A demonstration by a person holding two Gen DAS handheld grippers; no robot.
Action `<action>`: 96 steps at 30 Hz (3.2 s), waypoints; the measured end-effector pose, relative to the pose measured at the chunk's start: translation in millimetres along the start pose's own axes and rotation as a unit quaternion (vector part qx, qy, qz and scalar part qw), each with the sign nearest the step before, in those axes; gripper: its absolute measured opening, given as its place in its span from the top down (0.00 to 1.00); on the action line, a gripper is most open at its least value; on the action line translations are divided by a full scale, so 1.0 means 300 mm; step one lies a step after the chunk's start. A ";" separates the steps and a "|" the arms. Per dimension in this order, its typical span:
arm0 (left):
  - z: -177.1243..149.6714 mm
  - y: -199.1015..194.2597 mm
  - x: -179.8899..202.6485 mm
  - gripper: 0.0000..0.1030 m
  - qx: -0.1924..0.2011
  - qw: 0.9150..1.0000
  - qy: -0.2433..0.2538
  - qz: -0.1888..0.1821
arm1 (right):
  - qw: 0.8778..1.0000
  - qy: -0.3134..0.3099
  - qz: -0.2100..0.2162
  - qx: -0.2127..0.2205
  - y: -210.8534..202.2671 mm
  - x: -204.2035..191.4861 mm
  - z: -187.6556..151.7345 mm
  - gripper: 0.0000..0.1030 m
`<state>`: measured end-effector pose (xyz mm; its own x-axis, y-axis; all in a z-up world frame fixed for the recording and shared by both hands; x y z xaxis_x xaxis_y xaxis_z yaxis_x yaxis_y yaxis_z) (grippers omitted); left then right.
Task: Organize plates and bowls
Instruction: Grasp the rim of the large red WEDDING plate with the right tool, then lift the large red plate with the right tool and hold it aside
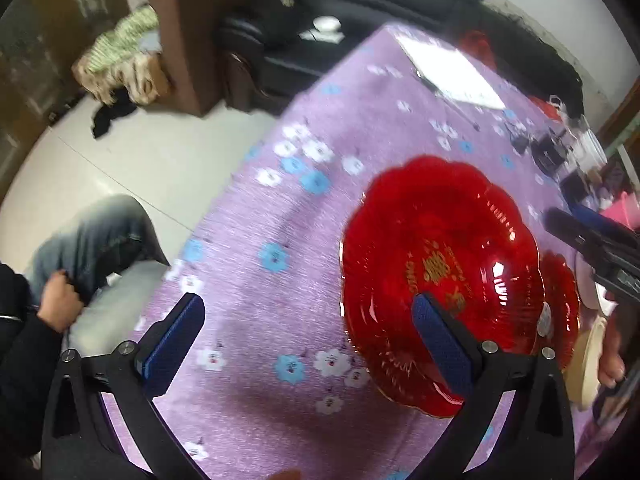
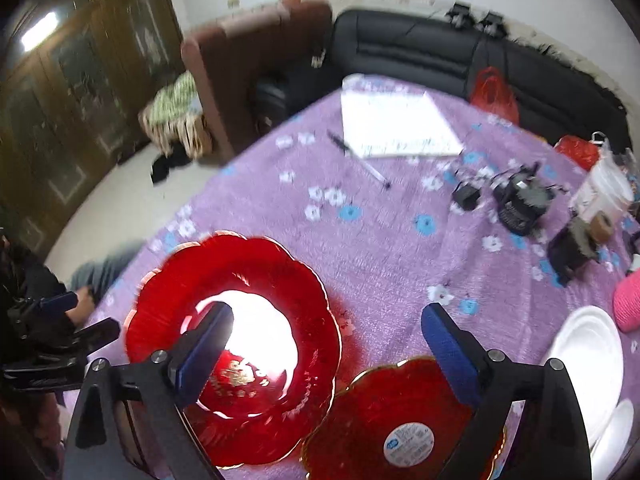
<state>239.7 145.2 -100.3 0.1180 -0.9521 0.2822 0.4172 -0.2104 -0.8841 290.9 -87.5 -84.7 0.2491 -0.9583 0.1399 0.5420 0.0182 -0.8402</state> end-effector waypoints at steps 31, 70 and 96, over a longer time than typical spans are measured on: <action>-0.032 0.160 0.019 0.79 -0.079 0.992 -0.052 -0.083 | 0.986 0.048 0.052 -0.149 0.283 -0.028 -0.042 0.76; -0.624 -0.192 -0.191 0.53 0.031 0.999 -0.005 -0.012 | 0.991 0.074 0.109 -0.024 -0.195 -0.257 -0.628 0.44; -0.947 -0.443 -0.021 0.28 0.126 0.953 0.273 0.026 | 0.956 0.220 0.133 0.142 -0.358 0.163 -0.914 0.28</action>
<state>-72.4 116.1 -90.2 -0.3129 -0.9482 -0.0556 0.6355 -0.1655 -0.7542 24.9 -214.6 -131.2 0.0800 -0.9349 -0.3457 0.7184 0.2945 -0.6302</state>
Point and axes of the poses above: each gripper's, at about its wrist camera, not at the fingertips, and y roughly the way its jaws point, x to its right, z to its top, the point moved 3 cm from there along y, roughly the way its jaws point, and after that the axes turned 13 degrees about -z, right-handed, at the moved point
